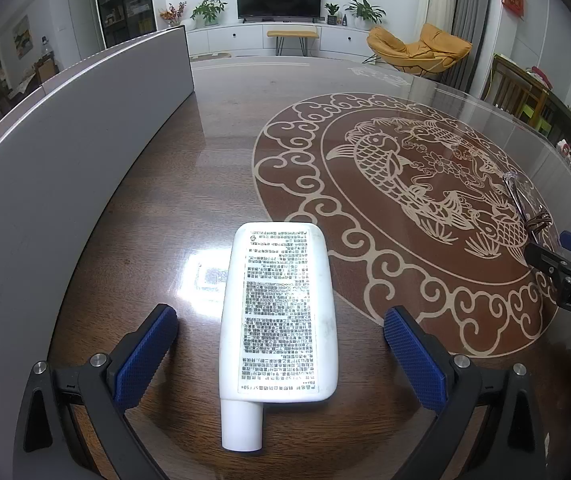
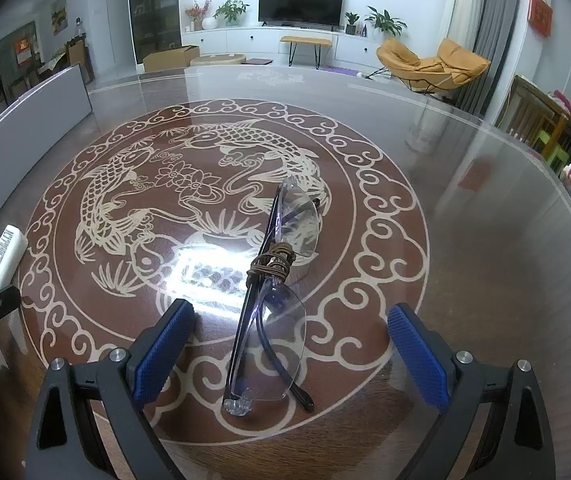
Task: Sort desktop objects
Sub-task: 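Lift the bottle and eyeglasses with both grippers and carry them over the bin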
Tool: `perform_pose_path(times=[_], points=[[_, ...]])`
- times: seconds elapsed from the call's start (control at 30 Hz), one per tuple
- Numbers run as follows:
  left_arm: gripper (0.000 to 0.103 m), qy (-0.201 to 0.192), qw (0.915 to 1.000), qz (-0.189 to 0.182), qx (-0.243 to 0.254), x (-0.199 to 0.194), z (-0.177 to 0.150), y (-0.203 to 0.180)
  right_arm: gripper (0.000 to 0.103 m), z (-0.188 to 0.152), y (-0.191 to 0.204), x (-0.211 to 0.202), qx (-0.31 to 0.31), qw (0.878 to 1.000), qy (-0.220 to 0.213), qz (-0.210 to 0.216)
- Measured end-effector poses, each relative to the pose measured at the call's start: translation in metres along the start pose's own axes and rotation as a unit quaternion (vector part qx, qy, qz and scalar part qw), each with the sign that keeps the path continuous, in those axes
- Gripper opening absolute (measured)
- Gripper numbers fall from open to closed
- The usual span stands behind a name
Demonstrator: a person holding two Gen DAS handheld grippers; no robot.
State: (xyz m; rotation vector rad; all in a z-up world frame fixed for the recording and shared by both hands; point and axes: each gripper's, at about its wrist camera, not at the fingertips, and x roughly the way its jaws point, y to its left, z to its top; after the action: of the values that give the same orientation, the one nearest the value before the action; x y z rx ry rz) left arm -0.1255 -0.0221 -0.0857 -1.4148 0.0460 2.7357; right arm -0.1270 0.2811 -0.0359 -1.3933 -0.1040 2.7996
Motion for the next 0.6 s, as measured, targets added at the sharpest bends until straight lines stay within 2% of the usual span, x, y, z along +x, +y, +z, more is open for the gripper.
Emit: perform_pose_path(times=[0.1,0.27,0.4,0.5,0.53,0.57,0.6], points=[[0.103,0.0,1.0,0.0,0.001,-0.003,-0.001,0.0,0.1,0.001,-0.006,0.002,0.011,1.0,0.004,0.017],[0.103,0.003,0.9995,-0.019,0.026,-0.008,-0.003,0.0,0.099,0.007,-0.023,0.0,0.037,0.995,0.012,0.093],[0.103,0.007,0.9992,-0.02,0.034,-0.01,-0.005,-0.001,0.092,0.016,-0.022,0.005,0.02,0.994,0.047,0.093],[0.103,0.027,0.9978,-0.031,0.053,-0.004,0.007,-0.002,0.076,0.031,-0.008,0.012,-0.016,0.995,0.059,0.08],[0.096,0.022,0.9979,-0.029,0.053,-0.004,0.006,-0.002,0.059,0.035,0.0,0.015,-0.027,0.995,0.056,0.076],[0.085,0.005,0.9986,-0.025,0.047,-0.006,0.007,0.001,0.033,0.038,0.006,0.015,-0.038,0.996,0.055,0.065],[0.054,-0.008,0.9989,-0.021,0.041,-0.009,0.008,0.004,0.022,0.04,0.011,0.015,-0.046,0.996,0.05,0.059]])
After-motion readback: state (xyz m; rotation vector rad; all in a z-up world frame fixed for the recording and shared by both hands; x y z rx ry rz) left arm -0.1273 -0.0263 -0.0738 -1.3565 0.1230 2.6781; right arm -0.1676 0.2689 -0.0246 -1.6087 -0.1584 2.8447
